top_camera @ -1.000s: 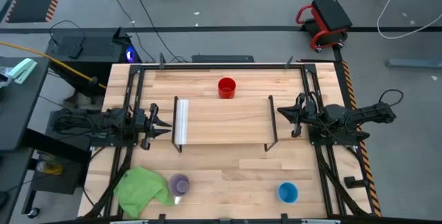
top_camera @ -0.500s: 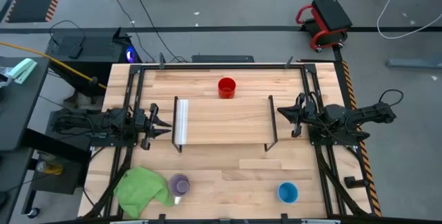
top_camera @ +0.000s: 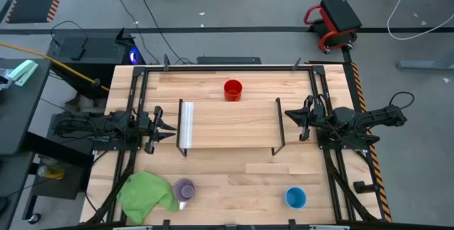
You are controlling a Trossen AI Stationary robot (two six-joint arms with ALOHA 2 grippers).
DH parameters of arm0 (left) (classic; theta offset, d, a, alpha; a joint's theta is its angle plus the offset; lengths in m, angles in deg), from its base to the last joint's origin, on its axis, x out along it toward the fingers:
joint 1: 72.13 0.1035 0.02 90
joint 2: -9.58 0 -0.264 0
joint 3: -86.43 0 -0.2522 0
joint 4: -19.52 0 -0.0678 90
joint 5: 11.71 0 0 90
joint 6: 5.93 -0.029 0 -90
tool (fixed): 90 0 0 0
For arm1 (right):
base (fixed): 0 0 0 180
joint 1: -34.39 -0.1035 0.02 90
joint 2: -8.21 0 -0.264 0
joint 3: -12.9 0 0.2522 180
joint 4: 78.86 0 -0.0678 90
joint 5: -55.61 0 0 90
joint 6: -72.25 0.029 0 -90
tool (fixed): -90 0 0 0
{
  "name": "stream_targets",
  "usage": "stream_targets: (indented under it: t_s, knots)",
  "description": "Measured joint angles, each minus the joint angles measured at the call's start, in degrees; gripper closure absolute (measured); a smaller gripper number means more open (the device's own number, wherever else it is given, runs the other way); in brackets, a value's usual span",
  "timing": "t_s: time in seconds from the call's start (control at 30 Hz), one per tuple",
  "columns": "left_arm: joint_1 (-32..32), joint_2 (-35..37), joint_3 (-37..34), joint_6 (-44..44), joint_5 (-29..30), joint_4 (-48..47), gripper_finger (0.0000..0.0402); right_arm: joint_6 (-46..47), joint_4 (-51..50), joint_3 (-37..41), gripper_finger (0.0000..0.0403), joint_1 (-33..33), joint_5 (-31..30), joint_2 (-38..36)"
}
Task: Stack small to large cups/mugs on shelf
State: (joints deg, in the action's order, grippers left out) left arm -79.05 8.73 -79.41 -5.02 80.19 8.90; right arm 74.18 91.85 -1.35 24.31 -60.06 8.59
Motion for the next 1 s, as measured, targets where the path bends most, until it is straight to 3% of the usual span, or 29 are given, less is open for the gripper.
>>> stream_targets:
  t_s: [0.17,0.47,0.6,0.83,1.0]
  knots:
    - [0.0,0.0,0.0,1.7,0.0,0.3,0.0315,0.0,0.0,0.0,0.0388,0.0,0.0,0.0]
    - [0.0,0.0,0.0,21.0,6.6,12.8,0.0323,0.0,7.4,0.0,0.0388,0.0,0.0,0.0]
    - [0.0,0.0,0.0,23.2,10.6,23.3,0.0318,0.0,16.6,0.0,0.0388,0.0,0.0,0.0]
    - [0.0,0.0,0.0,23.9,18.6,40.9,0.0318,0.0,41.3,0.0,0.0388,0.0,0.0,0.0]
    - [0.0,0.1,0.0,23.1,22.3,46.8,0.0323,0.0,55.3,0.0,0.0388,0.0,0.0,0.0]
